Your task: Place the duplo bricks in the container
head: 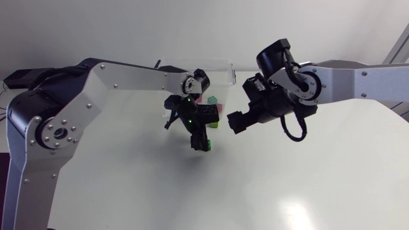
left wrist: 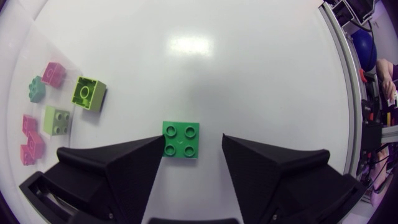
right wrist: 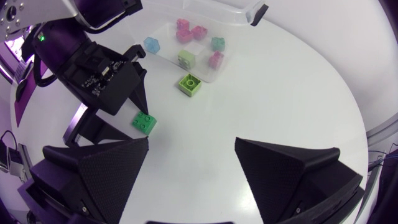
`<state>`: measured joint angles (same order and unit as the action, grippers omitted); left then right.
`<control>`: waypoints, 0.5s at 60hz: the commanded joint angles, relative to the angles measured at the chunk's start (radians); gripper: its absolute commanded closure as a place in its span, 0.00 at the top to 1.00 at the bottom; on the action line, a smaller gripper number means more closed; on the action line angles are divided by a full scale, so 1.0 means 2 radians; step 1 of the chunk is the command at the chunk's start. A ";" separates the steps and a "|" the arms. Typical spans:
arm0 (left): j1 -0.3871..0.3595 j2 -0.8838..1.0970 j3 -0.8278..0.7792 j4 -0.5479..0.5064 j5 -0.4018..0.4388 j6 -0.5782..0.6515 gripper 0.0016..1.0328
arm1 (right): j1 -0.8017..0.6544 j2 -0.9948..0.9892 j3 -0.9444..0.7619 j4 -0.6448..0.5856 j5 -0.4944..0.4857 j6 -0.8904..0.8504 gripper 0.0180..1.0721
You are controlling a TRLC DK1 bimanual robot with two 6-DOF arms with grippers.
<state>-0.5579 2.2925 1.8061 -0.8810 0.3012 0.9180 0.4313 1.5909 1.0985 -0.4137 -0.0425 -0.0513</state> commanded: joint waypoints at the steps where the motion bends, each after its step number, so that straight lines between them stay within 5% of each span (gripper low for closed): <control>1: -0.007 0.027 0.007 -0.014 -0.001 0.015 0.42 | 0.004 -0.006 -0.015 0.007 0.005 0.011 0.95; 12: -0.009 0.036 0.002 -0.020 -0.009 0.013 0.31 | 0.003 -0.009 -0.016 0.004 0.006 0.010 0.95; 21: -0.009 0.035 -0.003 -0.020 -0.013 0.013 0.32 | 0.003 -0.012 -0.021 0.003 0.007 0.008 0.95; 30: -0.005 0.030 0.002 -0.021 -0.023 0.008 0.49 | 0.001 -0.013 -0.025 0.002 0.008 0.007 0.95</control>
<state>-0.5652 2.3005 1.8141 -0.8867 0.2787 0.9180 0.4313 1.5856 1.0775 -0.4145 -0.0353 -0.0517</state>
